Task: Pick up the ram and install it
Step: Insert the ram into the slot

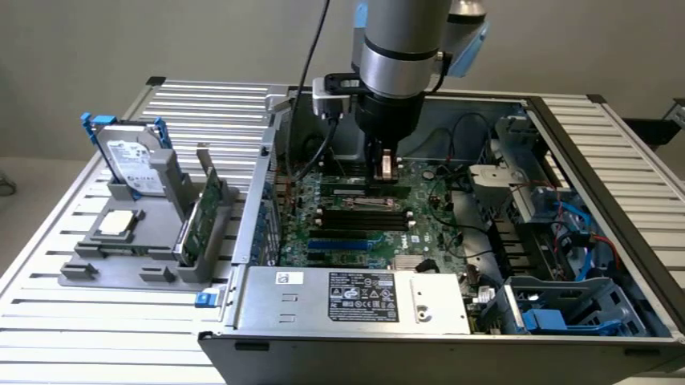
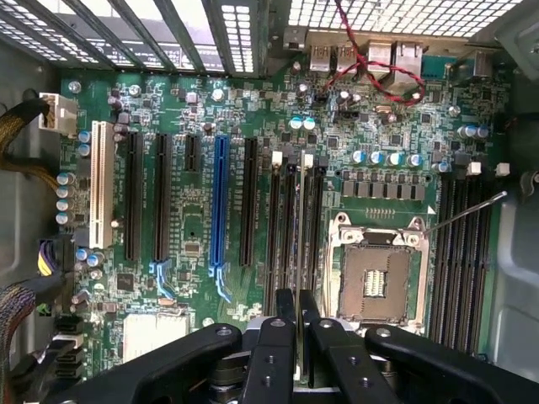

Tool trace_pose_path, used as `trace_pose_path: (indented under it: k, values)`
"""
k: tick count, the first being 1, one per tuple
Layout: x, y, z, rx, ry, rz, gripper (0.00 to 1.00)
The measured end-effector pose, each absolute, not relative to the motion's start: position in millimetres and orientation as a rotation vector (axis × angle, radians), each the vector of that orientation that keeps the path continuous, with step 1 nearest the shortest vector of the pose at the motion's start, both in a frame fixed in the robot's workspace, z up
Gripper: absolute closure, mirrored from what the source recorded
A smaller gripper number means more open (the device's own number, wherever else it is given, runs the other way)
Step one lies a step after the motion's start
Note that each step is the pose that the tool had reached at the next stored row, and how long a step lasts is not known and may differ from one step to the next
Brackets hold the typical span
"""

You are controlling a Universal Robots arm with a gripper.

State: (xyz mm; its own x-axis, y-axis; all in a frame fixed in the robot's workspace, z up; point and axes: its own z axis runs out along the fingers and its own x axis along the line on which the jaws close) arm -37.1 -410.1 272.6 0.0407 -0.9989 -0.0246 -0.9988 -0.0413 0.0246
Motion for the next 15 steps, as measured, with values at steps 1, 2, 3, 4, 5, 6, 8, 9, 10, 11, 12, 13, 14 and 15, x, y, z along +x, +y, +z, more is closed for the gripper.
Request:
trace_pose_path:
  k: [1,2,3,4,5,6,8,9,10,11,12,13,14,15]
  values:
    - [-37,-411,271,2.266,-2.175,-0.055,0.86]
    - [-37,-412,269,2.266,-2.175,-0.055,0.86]
    - [-37,-412,267,2.266,-2.175,-0.055,0.86]
    - [-36,-413,265,2.266,-2.175,-0.055,0.86]
    - [-36,-413,264,2.266,-2.175,-0.055,0.86]
    - [-36,-414,262,2.266,-2.174,-0.055,0.86]
    - [-36,-415,258,2.266,-2.175,-0.055,0.86]
    - [-35,-415,256,2.266,-2.175,-0.055,0.86]
    - [-35,-415,254,2.266,-2.175,-0.055,0.86]
    - [-35,-415,253,2.266,-2.175,-0.055,0.86]
    - [-35,-416,251,2.266,-2.175,-0.055,0.86]
    - [-34,-416,249,2.266,-2.175,-0.054,0.86]
    - [-34,-417,247,2.266,-2.175,-0.054,0.86]
    - [-34,-417,245,2.267,-2.176,-0.053,0.86]
